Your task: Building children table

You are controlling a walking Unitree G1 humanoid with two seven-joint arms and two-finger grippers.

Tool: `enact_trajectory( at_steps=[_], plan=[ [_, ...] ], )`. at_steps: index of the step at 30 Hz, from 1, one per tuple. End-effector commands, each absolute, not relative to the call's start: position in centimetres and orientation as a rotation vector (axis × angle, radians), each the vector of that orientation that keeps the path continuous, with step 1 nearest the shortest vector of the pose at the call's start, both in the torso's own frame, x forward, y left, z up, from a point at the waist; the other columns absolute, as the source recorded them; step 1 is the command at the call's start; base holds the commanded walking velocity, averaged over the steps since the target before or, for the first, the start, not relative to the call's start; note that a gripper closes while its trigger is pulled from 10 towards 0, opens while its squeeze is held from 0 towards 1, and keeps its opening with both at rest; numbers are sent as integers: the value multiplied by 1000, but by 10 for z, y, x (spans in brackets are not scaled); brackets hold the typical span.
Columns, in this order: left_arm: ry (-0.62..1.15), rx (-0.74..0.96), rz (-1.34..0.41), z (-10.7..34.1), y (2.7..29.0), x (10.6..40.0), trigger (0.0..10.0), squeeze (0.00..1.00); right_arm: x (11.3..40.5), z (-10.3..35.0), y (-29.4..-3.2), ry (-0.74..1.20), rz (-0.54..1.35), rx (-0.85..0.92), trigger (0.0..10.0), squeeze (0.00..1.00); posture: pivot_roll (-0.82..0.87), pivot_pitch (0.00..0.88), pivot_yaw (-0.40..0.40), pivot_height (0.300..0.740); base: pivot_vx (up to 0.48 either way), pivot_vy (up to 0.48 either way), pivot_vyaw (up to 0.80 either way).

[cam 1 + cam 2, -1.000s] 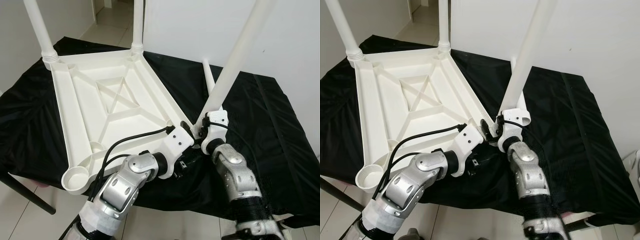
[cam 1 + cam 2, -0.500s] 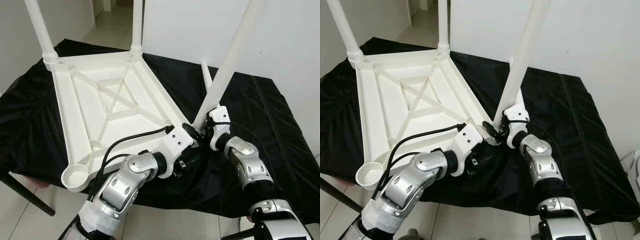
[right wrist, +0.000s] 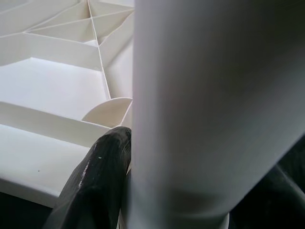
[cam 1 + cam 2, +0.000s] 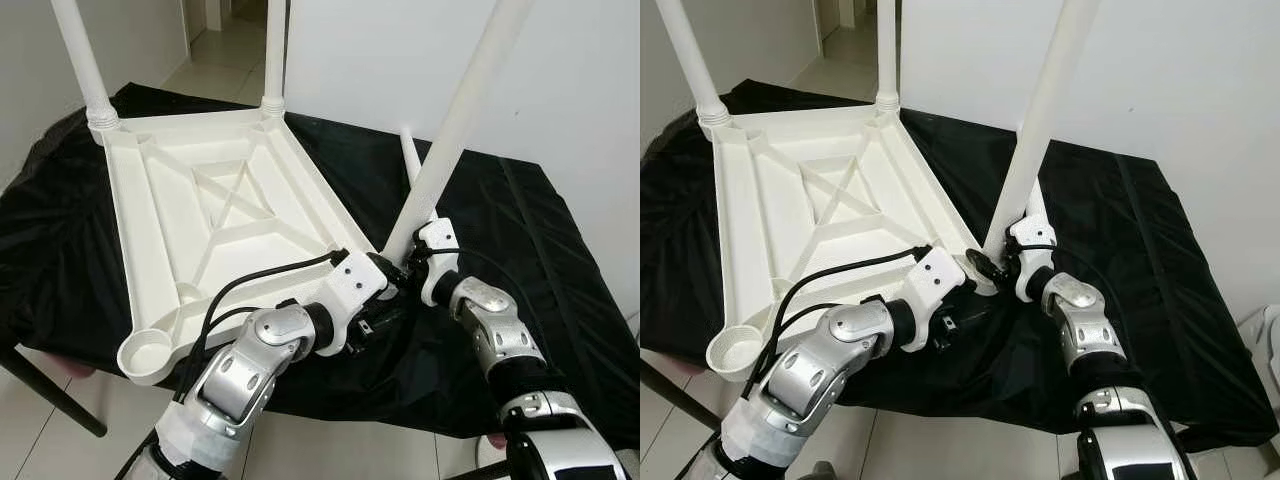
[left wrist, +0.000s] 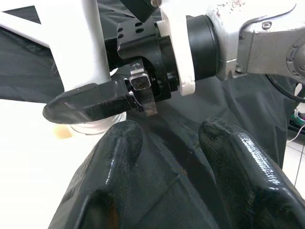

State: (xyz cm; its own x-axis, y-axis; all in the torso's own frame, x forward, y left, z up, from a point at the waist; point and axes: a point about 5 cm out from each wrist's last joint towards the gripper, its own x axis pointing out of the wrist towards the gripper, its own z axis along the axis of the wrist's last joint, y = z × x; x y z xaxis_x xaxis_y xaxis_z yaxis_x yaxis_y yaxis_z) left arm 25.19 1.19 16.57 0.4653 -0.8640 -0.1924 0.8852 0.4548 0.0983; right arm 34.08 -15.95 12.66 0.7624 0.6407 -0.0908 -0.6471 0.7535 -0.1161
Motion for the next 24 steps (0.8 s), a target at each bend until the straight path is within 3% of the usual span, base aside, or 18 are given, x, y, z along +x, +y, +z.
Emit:
enact_trajectory(
  at_steps=[1,3,4,17,18,20,22,24],
  plan=[
    [126,192,-1085,166,11,250,10000,0,335,112,-151,108,756,-117,0,0,168,8,-109,740,0,0,0],
    [126,192,-1085,166,11,250,10000,0,336,111,-152,106,759,-117,0,0,168,8,-109,740,0,0,0],
    [126,191,-1086,165,10,250,10000,0,336,111,-152,108,718,-112,10000,0,162,15,-111,740,0,0,0],
    [128,178,-1090,165,9,249,10000,0,330,115,-143,85,256,12,10000,0,147,33,-117,740,0,0,0],
    [129,178,-1092,165,8,249,10000,0,323,112,-142,71,88,0,10000,0,143,38,-118,740,0,0,0],
    [129,179,-1093,165,8,249,10000,0,317,110,-141,66,-10,-21,10000,0,144,40,-119,740,0,0,0],
    [128,179,-1093,166,8,249,10000,0,316,109,-140,69,-22,-26,10000,0,144,40,-119,740,0,0,0],
    [127,177,-1091,166,8,250,10000,0,309,110,-120,71,43,6,10000,0,146,43,-119,740,0,0,0]
  ],
)
